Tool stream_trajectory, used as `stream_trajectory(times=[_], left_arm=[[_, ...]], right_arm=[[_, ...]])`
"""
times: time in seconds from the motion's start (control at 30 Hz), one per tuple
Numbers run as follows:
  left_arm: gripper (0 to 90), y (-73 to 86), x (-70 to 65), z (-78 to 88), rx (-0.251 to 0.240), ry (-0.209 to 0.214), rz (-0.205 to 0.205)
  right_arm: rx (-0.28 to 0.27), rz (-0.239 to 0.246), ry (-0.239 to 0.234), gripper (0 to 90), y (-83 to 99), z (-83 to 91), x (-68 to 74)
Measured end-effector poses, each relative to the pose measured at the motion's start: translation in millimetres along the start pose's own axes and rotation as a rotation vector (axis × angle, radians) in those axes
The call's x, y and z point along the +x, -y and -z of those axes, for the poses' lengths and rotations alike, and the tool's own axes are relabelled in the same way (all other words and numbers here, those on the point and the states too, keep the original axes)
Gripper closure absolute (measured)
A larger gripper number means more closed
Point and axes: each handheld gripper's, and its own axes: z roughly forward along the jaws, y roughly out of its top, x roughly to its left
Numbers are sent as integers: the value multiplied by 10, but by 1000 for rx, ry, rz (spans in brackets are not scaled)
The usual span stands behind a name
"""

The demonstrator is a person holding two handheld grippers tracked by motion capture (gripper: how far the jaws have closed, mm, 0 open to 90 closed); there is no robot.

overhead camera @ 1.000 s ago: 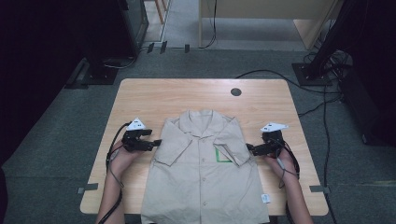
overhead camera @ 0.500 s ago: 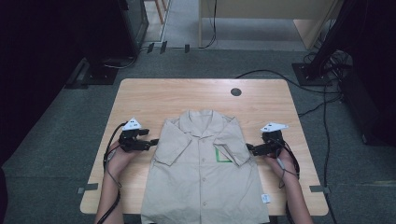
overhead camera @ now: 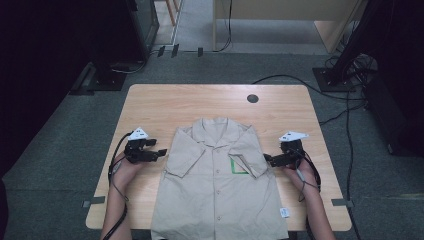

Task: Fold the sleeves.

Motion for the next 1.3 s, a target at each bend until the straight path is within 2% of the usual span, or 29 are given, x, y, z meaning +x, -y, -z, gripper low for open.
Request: stream_trajectory(times=[0.23, 0.67, 1.1, 1.17, 1.3], left_arm=[[291, 8, 15, 1, -8, -6, 1], [291, -36, -57, -73, 20, -84, -79], [290, -69, -38, -111, 18, -115, -61], [266, -76, -41, -122, 21, -128, -50], [262, -82, -56, -129, 21, -144, -37]], right_arm=[[0, 0, 0, 12, 0, 0, 0], [0, -26, 25, 17, -12, -10, 28], [-12, -32, 29, 58, -18, -9, 27], [-24, -24, 22, 133, -17, -3, 30], [-30, -23, 17, 148, -22, -1, 38]])
